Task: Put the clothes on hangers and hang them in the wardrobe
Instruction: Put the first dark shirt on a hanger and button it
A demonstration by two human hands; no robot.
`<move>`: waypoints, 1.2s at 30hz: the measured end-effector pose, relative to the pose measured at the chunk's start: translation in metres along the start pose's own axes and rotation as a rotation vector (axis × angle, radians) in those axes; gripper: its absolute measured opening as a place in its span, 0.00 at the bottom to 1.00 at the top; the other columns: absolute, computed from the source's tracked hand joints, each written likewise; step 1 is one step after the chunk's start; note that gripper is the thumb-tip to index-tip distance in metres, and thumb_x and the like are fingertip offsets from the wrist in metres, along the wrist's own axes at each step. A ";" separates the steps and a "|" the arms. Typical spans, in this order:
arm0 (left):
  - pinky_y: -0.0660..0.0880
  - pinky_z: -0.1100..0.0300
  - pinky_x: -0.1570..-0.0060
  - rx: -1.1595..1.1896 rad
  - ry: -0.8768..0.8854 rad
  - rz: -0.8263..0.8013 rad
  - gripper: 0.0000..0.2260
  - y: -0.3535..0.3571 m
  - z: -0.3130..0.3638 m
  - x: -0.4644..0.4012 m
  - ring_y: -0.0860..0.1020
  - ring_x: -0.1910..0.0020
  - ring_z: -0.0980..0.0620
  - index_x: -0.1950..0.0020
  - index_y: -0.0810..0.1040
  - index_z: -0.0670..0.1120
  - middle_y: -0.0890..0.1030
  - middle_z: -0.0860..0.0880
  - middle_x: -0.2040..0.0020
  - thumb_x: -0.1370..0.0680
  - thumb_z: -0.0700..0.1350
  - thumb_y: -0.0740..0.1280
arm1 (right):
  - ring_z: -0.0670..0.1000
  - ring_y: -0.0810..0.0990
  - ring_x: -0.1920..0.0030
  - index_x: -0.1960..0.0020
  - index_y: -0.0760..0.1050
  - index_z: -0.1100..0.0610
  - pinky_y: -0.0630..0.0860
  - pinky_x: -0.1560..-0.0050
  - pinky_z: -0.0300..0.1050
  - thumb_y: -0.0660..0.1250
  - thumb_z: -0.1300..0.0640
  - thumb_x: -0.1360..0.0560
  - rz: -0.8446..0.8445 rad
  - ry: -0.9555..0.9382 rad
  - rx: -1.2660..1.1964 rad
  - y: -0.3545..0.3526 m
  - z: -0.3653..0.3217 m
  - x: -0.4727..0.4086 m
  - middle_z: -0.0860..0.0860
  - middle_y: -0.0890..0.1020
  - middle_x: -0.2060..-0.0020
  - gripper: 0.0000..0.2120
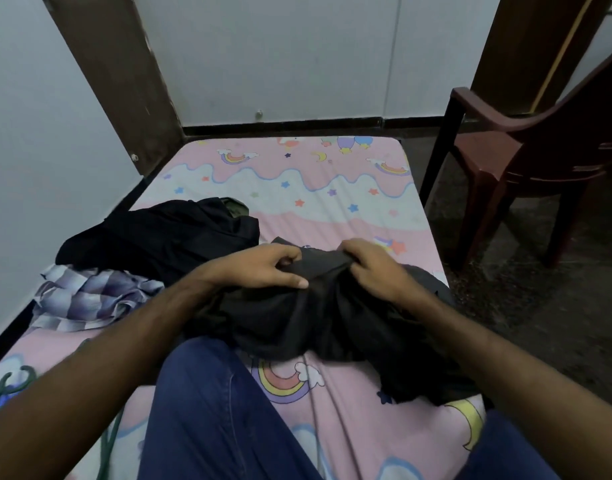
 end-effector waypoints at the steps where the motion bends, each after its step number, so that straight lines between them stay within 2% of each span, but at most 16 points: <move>1: 0.73 0.58 0.56 0.088 0.007 -0.025 0.11 -0.003 0.008 0.000 0.76 0.60 0.57 0.51 0.78 0.46 0.81 0.49 0.58 0.22 0.53 0.72 | 0.55 0.78 0.48 0.49 0.77 0.56 0.73 0.45 0.50 0.56 0.62 0.32 0.087 0.012 -0.033 -0.022 -0.003 -0.004 0.51 0.80 0.52 0.16; 3: 0.76 0.52 0.48 0.259 0.010 -0.051 0.13 -0.012 0.029 -0.003 0.80 0.52 0.52 0.43 0.80 0.41 0.84 0.41 0.47 0.18 0.50 0.67 | 0.53 0.78 0.49 0.50 0.78 0.57 0.73 0.47 0.48 0.56 0.64 0.33 0.274 0.006 -0.095 -0.072 -0.014 -0.013 0.50 0.81 0.53 0.17; 5: 0.75 0.51 0.45 0.388 0.059 0.017 0.15 -0.032 0.058 -0.014 0.80 0.49 0.47 0.40 0.78 0.35 0.83 0.38 0.43 0.17 0.47 0.65 | 0.52 0.79 0.50 0.50 0.78 0.57 0.74 0.47 0.48 0.57 0.68 0.30 0.443 0.009 -0.130 -0.122 -0.021 -0.027 0.51 0.82 0.54 0.15; 7: 0.75 0.52 0.48 0.461 0.162 0.168 0.12 -0.067 0.102 -0.026 0.80 0.50 0.48 0.43 0.80 0.38 0.84 0.42 0.46 0.18 0.46 0.65 | 0.53 0.80 0.50 0.46 0.77 0.56 0.76 0.48 0.47 0.60 0.70 0.27 0.494 0.070 -0.155 -0.164 -0.024 -0.042 0.54 0.82 0.51 0.15; 11: 0.75 0.57 0.52 0.461 0.266 0.515 0.11 -0.148 0.184 -0.045 0.80 0.53 0.52 0.42 0.82 0.42 0.84 0.47 0.50 0.16 0.44 0.62 | 0.55 0.77 0.43 0.41 0.74 0.54 0.74 0.37 0.51 0.59 0.73 0.26 0.618 0.105 -0.061 -0.238 -0.048 -0.049 0.55 0.74 0.43 0.20; 13: 0.75 0.55 0.53 0.433 0.294 0.667 0.11 -0.183 0.218 -0.051 0.80 0.56 0.52 0.46 0.83 0.43 0.85 0.49 0.54 0.18 0.48 0.65 | 0.56 0.78 0.46 0.45 0.75 0.54 0.75 0.44 0.50 0.57 0.73 0.27 0.700 0.097 -0.121 -0.273 -0.071 -0.039 0.52 0.75 0.48 0.20; 16: 0.77 0.48 0.44 0.470 0.418 0.847 0.09 -0.230 0.290 -0.047 0.82 0.52 0.49 0.46 0.83 0.43 0.85 0.46 0.52 0.18 0.46 0.65 | 0.54 0.82 0.51 0.45 0.78 0.55 0.76 0.50 0.51 0.61 0.63 0.19 0.558 0.026 -0.391 -0.302 -0.113 -0.027 0.51 0.82 0.55 0.09; 19: 0.78 0.47 0.40 0.491 0.602 0.867 0.10 -0.261 0.384 -0.032 0.82 0.44 0.46 0.39 0.80 0.41 0.84 0.43 0.45 0.17 0.40 0.62 | 0.42 0.84 0.46 0.35 0.75 0.48 0.79 0.52 0.35 0.61 0.49 0.16 0.452 -0.083 -0.549 -0.324 -0.158 -0.009 0.42 0.84 0.45 0.11; 22: 0.78 0.47 0.41 0.415 0.714 0.802 0.12 -0.273 0.456 -0.015 0.81 0.46 0.44 0.38 0.77 0.36 0.81 0.35 0.43 0.18 0.41 0.62 | 0.46 0.83 0.41 0.33 0.74 0.50 0.80 0.45 0.43 0.66 0.54 0.17 0.617 -0.194 -0.559 -0.371 -0.186 0.008 0.46 0.84 0.42 0.13; 24: 0.79 0.50 0.43 0.337 0.775 0.769 0.12 -0.271 0.476 0.000 0.81 0.45 0.49 0.36 0.76 0.38 0.82 0.38 0.41 0.17 0.42 0.61 | 0.51 0.83 0.42 0.36 0.76 0.52 0.81 0.44 0.48 0.63 0.62 0.18 0.693 -0.207 -0.549 -0.400 -0.199 0.020 0.50 0.84 0.44 0.13; 27: 0.75 0.61 0.39 -0.118 0.940 1.045 0.14 -0.259 0.459 0.049 0.80 0.42 0.56 0.33 0.77 0.45 0.82 0.52 0.40 0.17 0.41 0.61 | 0.50 0.84 0.54 0.39 0.79 0.55 0.81 0.58 0.41 0.58 0.67 0.17 0.665 -0.229 -0.685 -0.424 -0.210 0.035 0.51 0.85 0.53 0.15; 29: 0.71 0.64 0.42 -0.460 1.015 1.259 0.15 -0.241 0.419 0.065 0.77 0.44 0.53 0.34 0.76 0.43 0.79 0.51 0.41 0.20 0.36 0.66 | 0.50 0.83 0.59 0.38 0.79 0.57 0.81 0.62 0.40 0.55 0.71 0.19 0.558 -0.246 -0.823 -0.424 -0.213 0.038 0.52 0.85 0.55 0.19; 30: 0.71 0.63 0.43 -0.497 0.988 1.323 0.15 -0.234 0.391 0.064 0.76 0.44 0.52 0.35 0.75 0.43 0.76 0.51 0.42 0.22 0.38 0.69 | 0.50 0.84 0.58 0.39 0.79 0.58 0.81 0.60 0.40 0.55 0.73 0.21 0.502 -0.252 -0.868 -0.421 -0.212 0.037 0.54 0.85 0.54 0.20; 32: 0.70 0.65 0.45 -0.257 0.812 1.264 0.23 -0.225 0.331 0.046 0.74 0.42 0.54 0.35 0.71 0.50 0.71 0.53 0.39 0.26 0.51 0.75 | 0.52 0.84 0.55 0.42 0.79 0.60 0.81 0.55 0.40 0.57 0.73 0.23 0.430 -0.254 -0.892 -0.409 -0.205 0.031 0.56 0.85 0.53 0.17; 34: 0.71 0.67 0.46 0.062 0.626 0.932 0.32 -0.198 0.288 0.011 0.75 0.39 0.61 0.34 0.68 0.56 0.72 0.57 0.36 0.33 0.64 0.75 | 0.52 0.83 0.57 0.46 0.78 0.62 0.80 0.56 0.41 0.56 0.72 0.22 0.360 -0.231 -0.915 -0.389 -0.196 0.024 0.56 0.84 0.56 0.14; 36: 0.74 0.64 0.45 0.167 0.536 0.627 0.29 -0.155 0.259 -0.029 0.79 0.41 0.61 0.35 0.71 0.54 0.78 0.58 0.38 0.31 0.58 0.77 | 0.52 0.81 0.60 0.50 0.76 0.61 0.78 0.56 0.43 0.54 0.71 0.22 0.287 -0.190 -0.930 -0.367 -0.184 0.017 0.55 0.81 0.60 0.14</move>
Point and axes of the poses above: each hand's wrist, its own x-axis away from the middle knuckle, its own y-axis out of the palm, z = x × y, the point moved 7 cm from there along -x, towards the middle knuckle
